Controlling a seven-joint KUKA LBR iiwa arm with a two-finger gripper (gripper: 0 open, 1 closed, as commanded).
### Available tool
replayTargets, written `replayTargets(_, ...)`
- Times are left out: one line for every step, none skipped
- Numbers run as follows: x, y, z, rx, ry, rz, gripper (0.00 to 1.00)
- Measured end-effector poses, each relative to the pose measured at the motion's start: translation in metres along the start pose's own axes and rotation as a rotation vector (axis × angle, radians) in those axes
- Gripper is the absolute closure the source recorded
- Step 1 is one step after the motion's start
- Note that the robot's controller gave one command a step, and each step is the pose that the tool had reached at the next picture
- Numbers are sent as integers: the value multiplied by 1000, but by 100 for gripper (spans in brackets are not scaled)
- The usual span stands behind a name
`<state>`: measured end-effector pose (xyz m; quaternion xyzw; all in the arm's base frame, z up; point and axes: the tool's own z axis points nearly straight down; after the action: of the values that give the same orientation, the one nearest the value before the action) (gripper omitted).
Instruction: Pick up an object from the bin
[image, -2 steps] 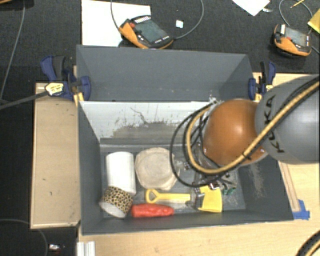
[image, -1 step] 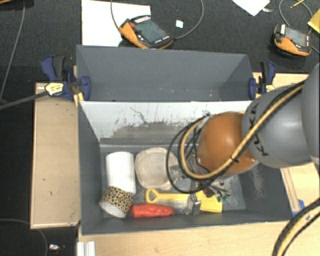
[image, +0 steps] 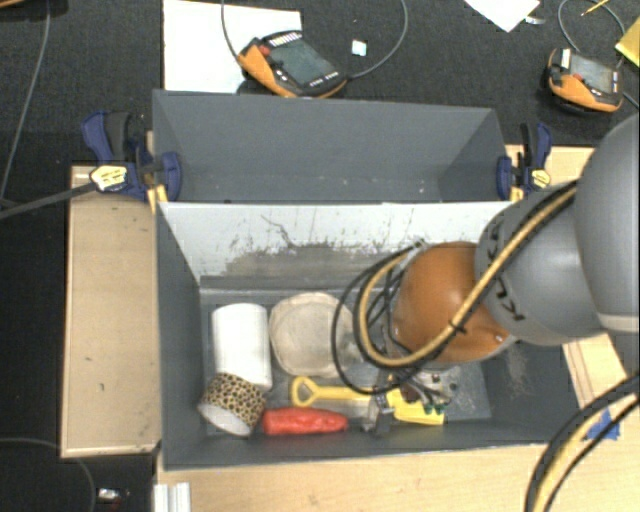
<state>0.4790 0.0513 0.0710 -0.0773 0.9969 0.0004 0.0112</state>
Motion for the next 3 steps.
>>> replayTargets(-6,40,1,-2,24,-106,100)
replayTargets(-6,40,0,-2,24,-105,100)
replayTargets(-7,40,-20,-2,23,-104,100)
